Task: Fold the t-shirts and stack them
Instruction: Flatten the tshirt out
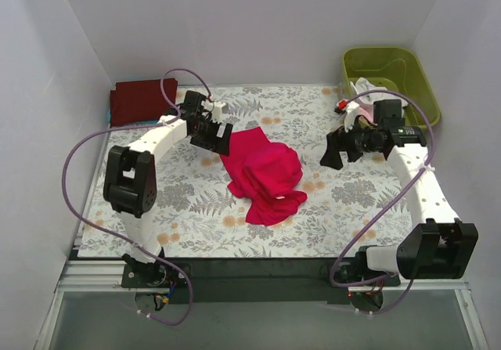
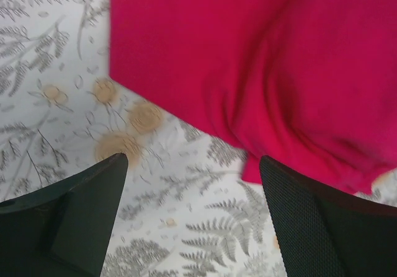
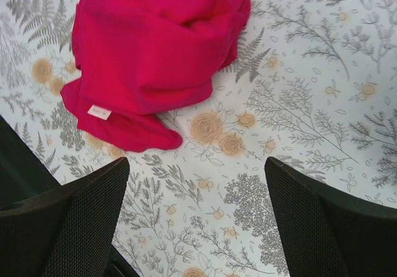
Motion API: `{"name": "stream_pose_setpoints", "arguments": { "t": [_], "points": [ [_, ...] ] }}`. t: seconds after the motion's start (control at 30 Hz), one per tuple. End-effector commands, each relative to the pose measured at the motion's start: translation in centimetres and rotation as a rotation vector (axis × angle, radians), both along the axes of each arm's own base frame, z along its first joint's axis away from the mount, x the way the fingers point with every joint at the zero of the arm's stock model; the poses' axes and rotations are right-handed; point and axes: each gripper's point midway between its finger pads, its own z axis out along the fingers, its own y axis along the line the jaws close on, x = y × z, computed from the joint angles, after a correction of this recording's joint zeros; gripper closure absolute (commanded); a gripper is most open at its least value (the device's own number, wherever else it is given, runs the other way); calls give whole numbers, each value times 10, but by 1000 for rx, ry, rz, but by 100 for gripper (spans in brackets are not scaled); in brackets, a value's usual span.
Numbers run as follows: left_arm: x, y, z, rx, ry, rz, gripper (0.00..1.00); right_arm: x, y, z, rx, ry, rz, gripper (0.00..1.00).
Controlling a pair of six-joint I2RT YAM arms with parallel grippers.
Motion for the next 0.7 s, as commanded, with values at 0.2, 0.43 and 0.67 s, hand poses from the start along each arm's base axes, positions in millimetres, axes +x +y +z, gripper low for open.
{"name": "stream_pose_setpoints", "arguments": {
  "t": [0.2,0.43,0.67],
  "points": [
    [48,-13,-50,108,-6,81,16,-65,60,-52,-213,-13,374,7],
    [40,-15,-92,252,9,52,27,-49,76,-101,-362,-81,383,7],
    [35,0,-97,334,37,70,76,-38,80,-143,-453,-58,399,7]
  ]
}}
